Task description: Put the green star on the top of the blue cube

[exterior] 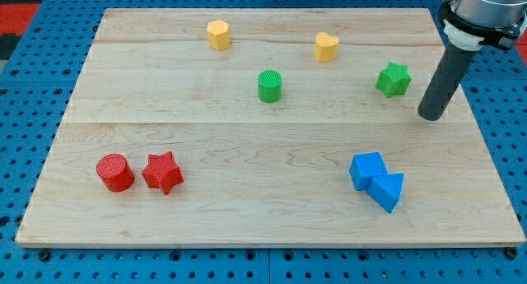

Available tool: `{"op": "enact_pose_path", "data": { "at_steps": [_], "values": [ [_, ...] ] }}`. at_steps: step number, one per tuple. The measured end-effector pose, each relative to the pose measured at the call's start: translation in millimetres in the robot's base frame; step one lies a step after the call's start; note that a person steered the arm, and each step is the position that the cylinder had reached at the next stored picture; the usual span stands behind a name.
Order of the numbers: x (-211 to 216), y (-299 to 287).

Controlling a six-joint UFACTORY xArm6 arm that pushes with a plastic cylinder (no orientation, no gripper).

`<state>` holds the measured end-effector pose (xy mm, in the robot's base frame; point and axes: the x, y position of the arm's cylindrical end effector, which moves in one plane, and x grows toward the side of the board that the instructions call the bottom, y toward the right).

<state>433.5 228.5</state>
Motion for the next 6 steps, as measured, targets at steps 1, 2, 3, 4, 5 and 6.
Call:
{"op": "enact_pose_path", "data": {
  "at_steps": [1,2,3,4,5,6],
  "values": [
    [13.1,25.8],
    [-5.0,69.0],
    [-79.9,71.5],
    [-108.8,34.4],
    [-84.1,-23.9],
    [-73.8,-30.2]
  ]
}}
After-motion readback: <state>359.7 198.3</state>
